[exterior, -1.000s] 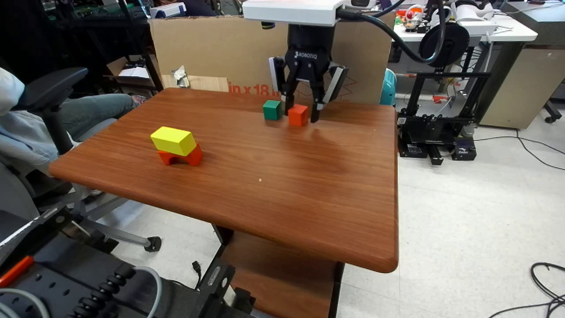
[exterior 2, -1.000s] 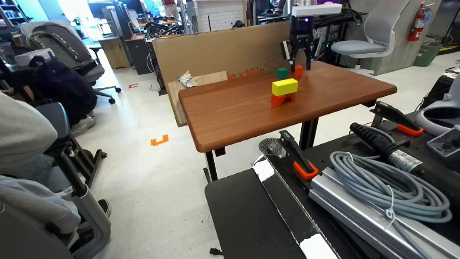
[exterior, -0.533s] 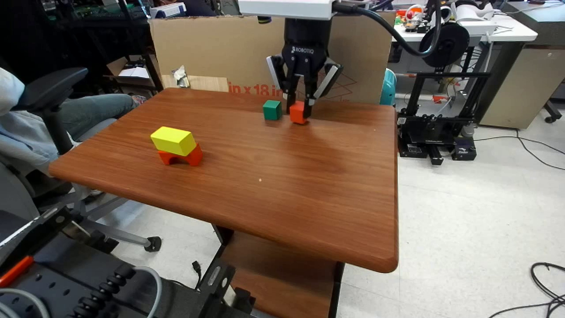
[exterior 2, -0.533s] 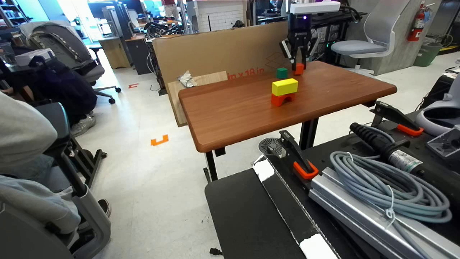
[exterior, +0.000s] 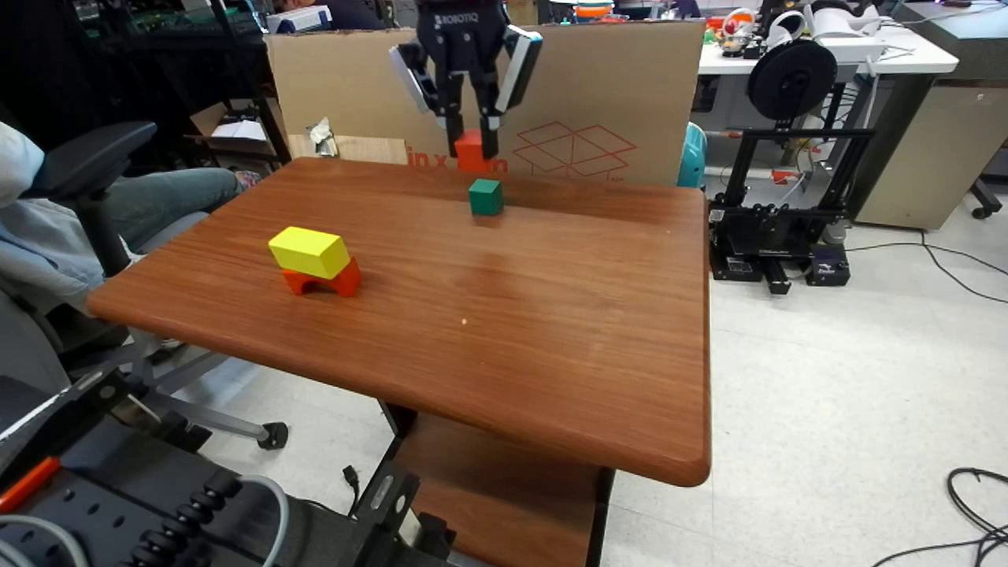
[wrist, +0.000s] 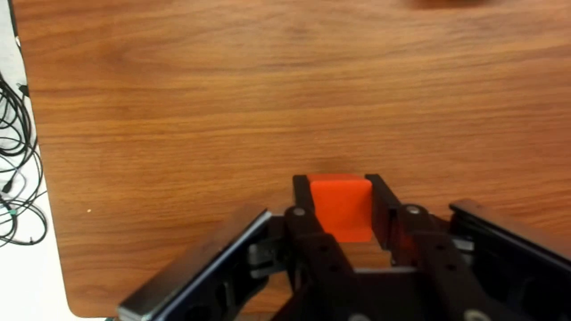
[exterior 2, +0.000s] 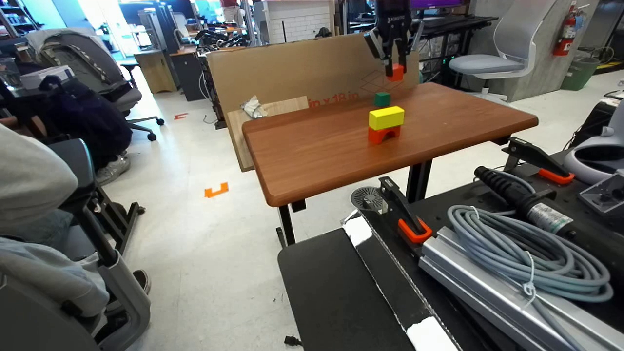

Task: Put the orange block on top of the yellow block.

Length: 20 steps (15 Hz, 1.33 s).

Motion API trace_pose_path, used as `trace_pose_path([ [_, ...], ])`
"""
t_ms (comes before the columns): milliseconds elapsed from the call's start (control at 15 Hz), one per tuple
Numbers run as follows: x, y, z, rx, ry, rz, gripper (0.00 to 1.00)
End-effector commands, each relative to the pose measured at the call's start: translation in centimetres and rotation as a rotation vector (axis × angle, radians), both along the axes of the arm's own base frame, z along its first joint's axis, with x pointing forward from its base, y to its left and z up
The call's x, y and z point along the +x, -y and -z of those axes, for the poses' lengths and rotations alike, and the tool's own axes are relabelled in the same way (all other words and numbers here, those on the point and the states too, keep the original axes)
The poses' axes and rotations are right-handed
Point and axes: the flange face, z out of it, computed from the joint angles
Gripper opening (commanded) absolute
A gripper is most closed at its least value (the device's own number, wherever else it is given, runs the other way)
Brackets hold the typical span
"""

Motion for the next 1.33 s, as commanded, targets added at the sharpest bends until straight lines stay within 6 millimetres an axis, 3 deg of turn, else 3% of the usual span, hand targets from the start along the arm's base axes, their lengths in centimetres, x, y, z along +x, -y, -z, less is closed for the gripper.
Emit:
trace_pose_path([
  [0,-5.1,-3.4,-3.3,0.01,0.021,-0.034,0.08],
  [333,-9.6,-5.8,-5.2,0.091,-0.005,-0.046,0.08],
  [533,-11.1,-6.4,-4.9,0.105,-0.018,-0.028,0.08],
  [733,-11.6,-6.4,-4.1,0.125,-0.046,-0.008,0.08],
  [1267,-10.6,-7.2,-1.8,0.121,-0.068,0.037,0.08],
])
